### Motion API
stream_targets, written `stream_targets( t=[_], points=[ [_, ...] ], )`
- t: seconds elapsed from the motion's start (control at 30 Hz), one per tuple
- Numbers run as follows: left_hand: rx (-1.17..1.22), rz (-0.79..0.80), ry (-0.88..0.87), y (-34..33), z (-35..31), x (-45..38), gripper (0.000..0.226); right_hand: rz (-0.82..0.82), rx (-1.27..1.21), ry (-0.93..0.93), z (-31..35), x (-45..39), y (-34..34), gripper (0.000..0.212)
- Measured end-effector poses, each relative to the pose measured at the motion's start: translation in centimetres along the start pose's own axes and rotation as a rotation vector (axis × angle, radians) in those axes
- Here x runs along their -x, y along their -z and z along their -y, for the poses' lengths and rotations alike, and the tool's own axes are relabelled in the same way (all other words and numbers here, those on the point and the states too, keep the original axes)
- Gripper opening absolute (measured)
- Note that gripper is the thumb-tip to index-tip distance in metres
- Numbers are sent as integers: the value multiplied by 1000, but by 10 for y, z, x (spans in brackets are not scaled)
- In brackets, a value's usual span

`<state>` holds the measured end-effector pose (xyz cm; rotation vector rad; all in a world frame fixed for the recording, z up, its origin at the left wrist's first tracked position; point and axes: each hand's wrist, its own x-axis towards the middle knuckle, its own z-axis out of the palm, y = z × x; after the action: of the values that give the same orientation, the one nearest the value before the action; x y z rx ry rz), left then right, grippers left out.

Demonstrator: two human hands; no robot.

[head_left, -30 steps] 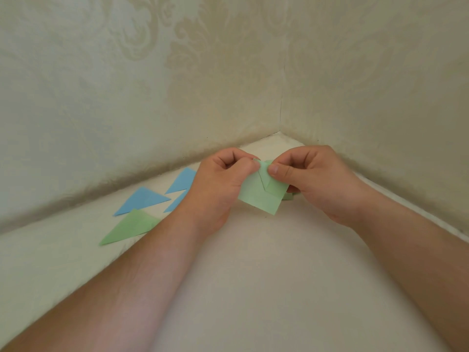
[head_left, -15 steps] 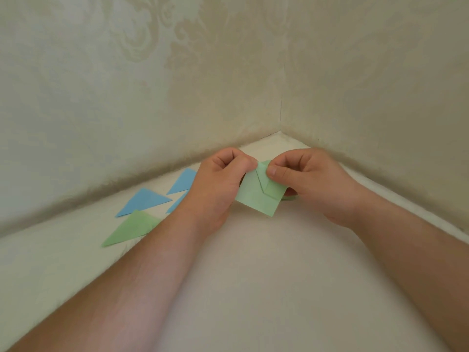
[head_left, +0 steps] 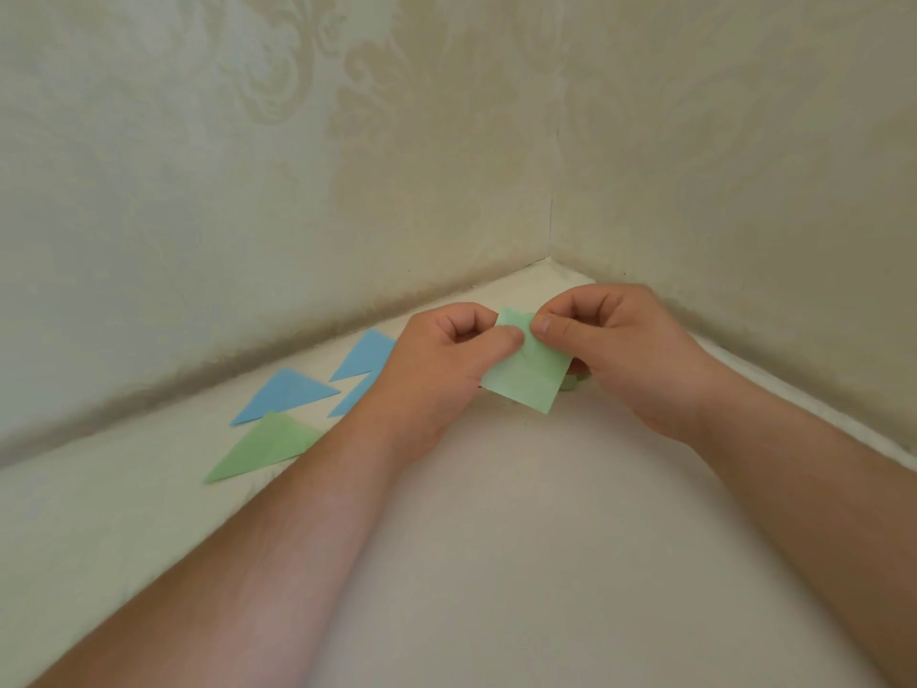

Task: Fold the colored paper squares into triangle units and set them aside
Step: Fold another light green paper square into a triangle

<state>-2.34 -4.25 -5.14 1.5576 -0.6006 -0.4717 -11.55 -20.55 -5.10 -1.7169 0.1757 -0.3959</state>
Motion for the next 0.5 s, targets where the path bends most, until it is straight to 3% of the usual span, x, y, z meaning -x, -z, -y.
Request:
stream_targets(
  t=[0.5],
  points=[
    [-79,52,40,-3,2,1,14,-50,-16,2,-1,-1,1,17]
  ],
)
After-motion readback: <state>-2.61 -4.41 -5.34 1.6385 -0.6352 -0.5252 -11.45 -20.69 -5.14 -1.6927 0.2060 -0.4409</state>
